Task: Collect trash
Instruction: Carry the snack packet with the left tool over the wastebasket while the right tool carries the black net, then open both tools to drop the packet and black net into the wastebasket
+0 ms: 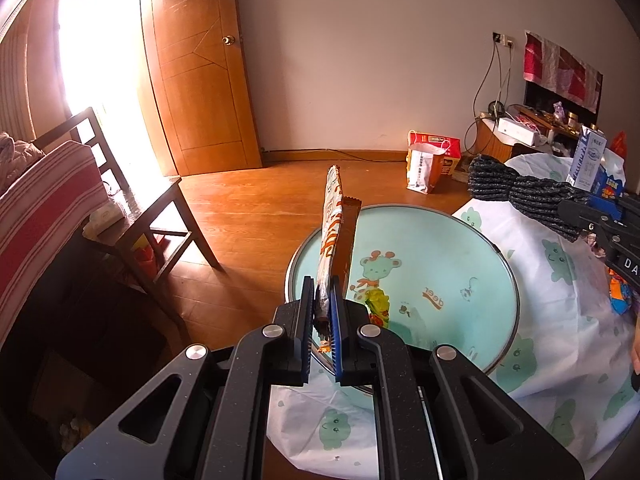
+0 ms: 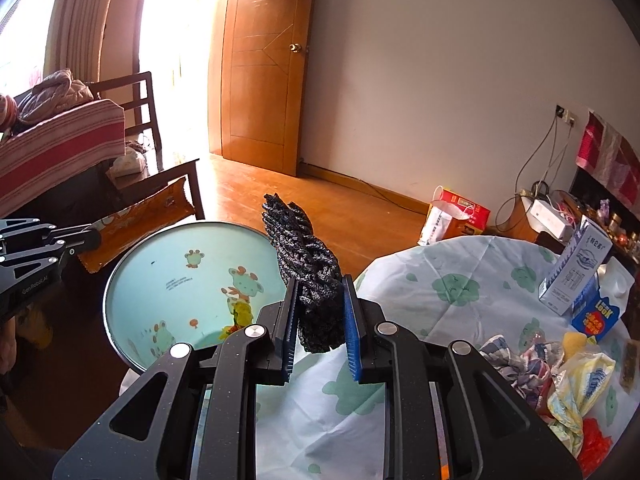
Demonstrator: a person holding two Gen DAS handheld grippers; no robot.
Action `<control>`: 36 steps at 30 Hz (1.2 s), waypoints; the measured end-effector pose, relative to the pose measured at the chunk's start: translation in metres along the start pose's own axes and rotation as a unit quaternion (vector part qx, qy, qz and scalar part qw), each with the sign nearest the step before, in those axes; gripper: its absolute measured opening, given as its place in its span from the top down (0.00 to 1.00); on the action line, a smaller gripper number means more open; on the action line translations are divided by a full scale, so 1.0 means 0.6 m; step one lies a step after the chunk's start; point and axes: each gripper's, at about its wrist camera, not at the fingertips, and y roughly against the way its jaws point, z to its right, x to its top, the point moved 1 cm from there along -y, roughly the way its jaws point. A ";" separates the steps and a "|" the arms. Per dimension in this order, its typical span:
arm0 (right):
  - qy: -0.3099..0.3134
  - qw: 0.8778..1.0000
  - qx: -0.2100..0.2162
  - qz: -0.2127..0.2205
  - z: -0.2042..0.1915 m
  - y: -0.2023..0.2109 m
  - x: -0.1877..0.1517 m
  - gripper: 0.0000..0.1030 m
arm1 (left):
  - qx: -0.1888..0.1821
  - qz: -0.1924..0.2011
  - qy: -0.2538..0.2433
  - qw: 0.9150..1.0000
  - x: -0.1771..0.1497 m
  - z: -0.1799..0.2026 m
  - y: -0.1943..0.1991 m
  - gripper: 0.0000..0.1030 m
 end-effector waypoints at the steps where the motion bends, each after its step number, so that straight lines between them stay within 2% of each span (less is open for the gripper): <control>1: 0.000 1.000 0.000 0.000 -0.001 0.000 0.000 0.79 | 0.000 0.000 0.000 1.000 0.000 0.000 0.000 0.93; 28: 0.010 1.000 0.009 -0.001 -0.018 -0.005 0.004 0.79 | -0.004 -0.002 -0.001 1.000 0.000 0.011 0.001 0.92; 33: 0.014 1.000 0.023 -0.005 -0.025 -0.010 0.003 0.77 | -0.009 -0.001 -0.004 1.000 -0.001 0.016 0.002 0.86; 35: 0.013 1.000 0.026 -0.002 -0.027 -0.010 0.003 0.70 | -0.009 0.001 -0.008 1.000 -0.002 0.021 0.003 0.70; 36: 0.011 0.999 0.030 -0.003 -0.028 -0.011 0.002 0.61 | -0.007 0.002 -0.008 1.000 -0.002 0.022 0.004 0.66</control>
